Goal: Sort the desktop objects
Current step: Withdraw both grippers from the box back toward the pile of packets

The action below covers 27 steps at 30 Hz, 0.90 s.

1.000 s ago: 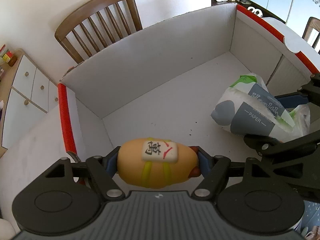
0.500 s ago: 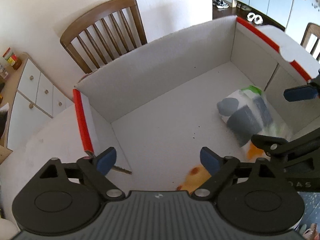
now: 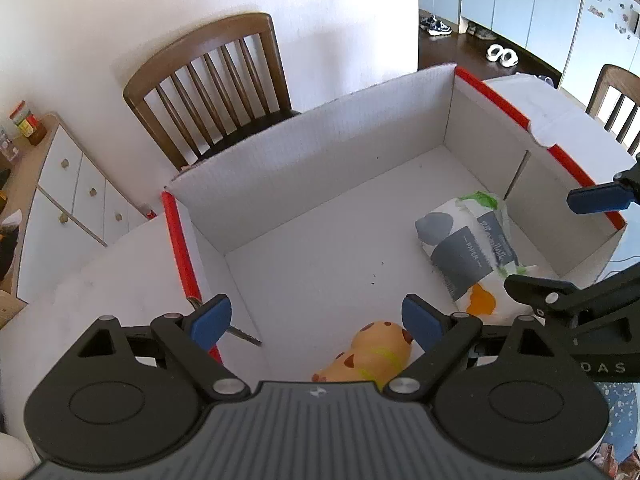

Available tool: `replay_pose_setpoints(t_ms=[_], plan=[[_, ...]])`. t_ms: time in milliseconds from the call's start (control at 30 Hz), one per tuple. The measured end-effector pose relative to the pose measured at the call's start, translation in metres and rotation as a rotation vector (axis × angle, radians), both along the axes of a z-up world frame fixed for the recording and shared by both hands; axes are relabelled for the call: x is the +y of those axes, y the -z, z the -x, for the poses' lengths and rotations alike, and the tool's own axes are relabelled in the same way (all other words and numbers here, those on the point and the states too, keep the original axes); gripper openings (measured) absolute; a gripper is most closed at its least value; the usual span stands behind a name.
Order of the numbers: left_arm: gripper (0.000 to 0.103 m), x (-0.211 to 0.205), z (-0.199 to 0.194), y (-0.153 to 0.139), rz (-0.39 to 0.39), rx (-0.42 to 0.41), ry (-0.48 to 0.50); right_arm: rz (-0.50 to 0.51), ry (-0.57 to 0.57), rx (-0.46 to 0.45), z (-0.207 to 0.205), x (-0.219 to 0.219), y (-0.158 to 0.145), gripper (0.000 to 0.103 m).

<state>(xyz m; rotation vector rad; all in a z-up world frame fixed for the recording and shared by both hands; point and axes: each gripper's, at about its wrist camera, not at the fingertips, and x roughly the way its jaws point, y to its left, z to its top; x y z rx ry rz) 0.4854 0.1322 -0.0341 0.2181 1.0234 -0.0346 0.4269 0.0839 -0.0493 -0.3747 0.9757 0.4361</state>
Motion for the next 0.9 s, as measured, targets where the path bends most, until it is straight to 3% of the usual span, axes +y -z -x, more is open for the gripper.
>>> replay_pose_setpoints(t_ms=[367,900], plan=[[0.092,-0.007,0.025,-0.022,-0.005,-0.043,-0.004,-0.015,0.011,-0.042,0.052,0.013,-0.033,0.08],[0.092,-0.027,0.091,-0.066,-0.021,-0.124,-0.085,-0.124,-0.003,-0.108,0.11,-0.028,-0.08,0.079]])
